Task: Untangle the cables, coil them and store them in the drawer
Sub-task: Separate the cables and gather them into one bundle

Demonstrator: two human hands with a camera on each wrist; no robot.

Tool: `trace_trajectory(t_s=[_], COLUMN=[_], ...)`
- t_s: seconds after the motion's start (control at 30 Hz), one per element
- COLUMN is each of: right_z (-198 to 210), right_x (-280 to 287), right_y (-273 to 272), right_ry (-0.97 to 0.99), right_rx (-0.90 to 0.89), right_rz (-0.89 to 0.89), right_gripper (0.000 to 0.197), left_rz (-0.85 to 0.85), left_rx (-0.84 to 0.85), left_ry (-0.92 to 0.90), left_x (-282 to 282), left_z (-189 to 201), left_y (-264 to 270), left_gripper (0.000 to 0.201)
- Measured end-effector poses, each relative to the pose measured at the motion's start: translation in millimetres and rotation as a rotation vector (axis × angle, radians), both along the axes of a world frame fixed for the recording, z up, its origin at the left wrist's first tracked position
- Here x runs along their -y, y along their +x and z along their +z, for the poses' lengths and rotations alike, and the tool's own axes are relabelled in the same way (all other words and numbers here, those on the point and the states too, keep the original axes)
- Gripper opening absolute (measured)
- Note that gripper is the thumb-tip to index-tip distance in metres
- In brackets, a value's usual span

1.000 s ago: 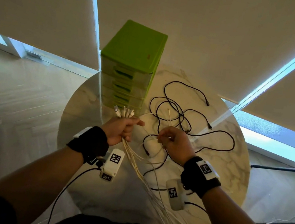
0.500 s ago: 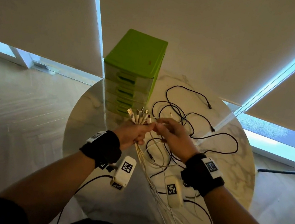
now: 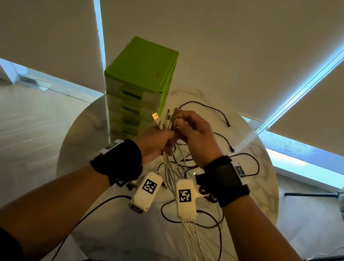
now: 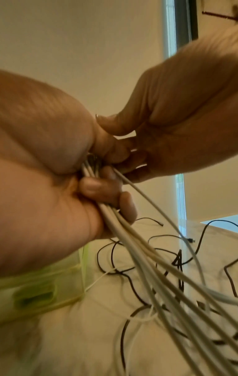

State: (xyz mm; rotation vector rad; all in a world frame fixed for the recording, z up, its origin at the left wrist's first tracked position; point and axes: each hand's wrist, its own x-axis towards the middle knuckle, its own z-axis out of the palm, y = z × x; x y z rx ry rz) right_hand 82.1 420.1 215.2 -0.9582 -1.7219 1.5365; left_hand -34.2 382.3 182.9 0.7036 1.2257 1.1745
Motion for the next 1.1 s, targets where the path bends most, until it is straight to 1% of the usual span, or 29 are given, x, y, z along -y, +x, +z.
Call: trace_trajectory(t_s=[0.1,0.17,0.23,0.3,0.33,0.4,0.5,0.57,0.63,0.67,0.77,0.8,0.87,0.93,1.03,1.1], right_z=[14.2,23.7,33.8,42.2,45.5,48.9,52.5,57.0,59.5,59.2,40.4,30.4,12.7,0.4,-7.3,-11.4], right_x=[-7.3,-12.4,-14.4,-15.9,-16.2,-18.2,-22.6,-23.7,-23.4,-22.5,-20.2,-19.6,-17.8,-17.6,-24.9,-32.2], right_y=[3.9,6.4,8.1,8.3,7.2,4.8,4.0,4.3,5.5,6.8,14.2,17.0,25.2,35.2,49.9,56.8], right_ry=[0.004,0.034,0.123,0.214,0.208,0.229,0.438,0.511,0.464,0.383,0.01,-0.103,-0.226,-0.236,-0.077,0.046], right_rx=[-0.085,-0.094,-0.044,0.015,0.029,0.067,0.211,0.258,0.214,0.161,-0.008,-0.028,0.024,0.085,0.274,0.437], right_rz=[0.001,0.004,0.009,-0.004,-0.009,0.011,0.051,0.083,0.099,0.095,0.114,0.158,0.267,0.321,0.347,0.349], right_gripper=[0.02,0.028,0.033,0.034,0.034,0.032,0.03,0.029,0.031,0.036,0.049,0.049,0.045,0.032,0.028,0.015], left_rz=[-0.093,-0.145,-0.158,-0.16,-0.164,-0.204,-0.266,-0.287,-0.315,-0.321,-0.287,-0.269,-0.236,-0.221,-0.242,-0.275], left_rx=[-0.01,-0.003,-0.021,-0.047,-0.059,-0.071,0.001,0.104,0.207,0.248,0.296,0.307,0.348,0.37,0.367,0.349], left_ry=[0.038,0.04,0.031,0.067,0.094,0.129,0.129,0.103,0.076,0.071,0.124,0.154,0.183,0.191,0.184,0.167], left_x=[-7.3,-11.7,-16.9,-22.0,-24.8,-27.0,-24.0,-19.8,-18.1,-19.1,-25.0,-26.3,-27.9,-27.3,-22.6,-19.6], left_z=[12.7,20.7,27.7,33.4,35.5,39.8,45.5,49.3,52.9,55.1,63.6,65.5,65.2,63.2,60.7,60.7], left_y=[3.5,4.8,5.3,6.3,7.1,9.0,10.3,10.5,9.1,7.3,-2.1,-5.9,-14.0,-21.3,-31.9,-39.9], left_gripper=[0.024,0.026,0.028,0.024,0.021,0.024,0.031,0.037,0.049,0.054,0.059,0.06,0.061,0.06,0.055,0.051])
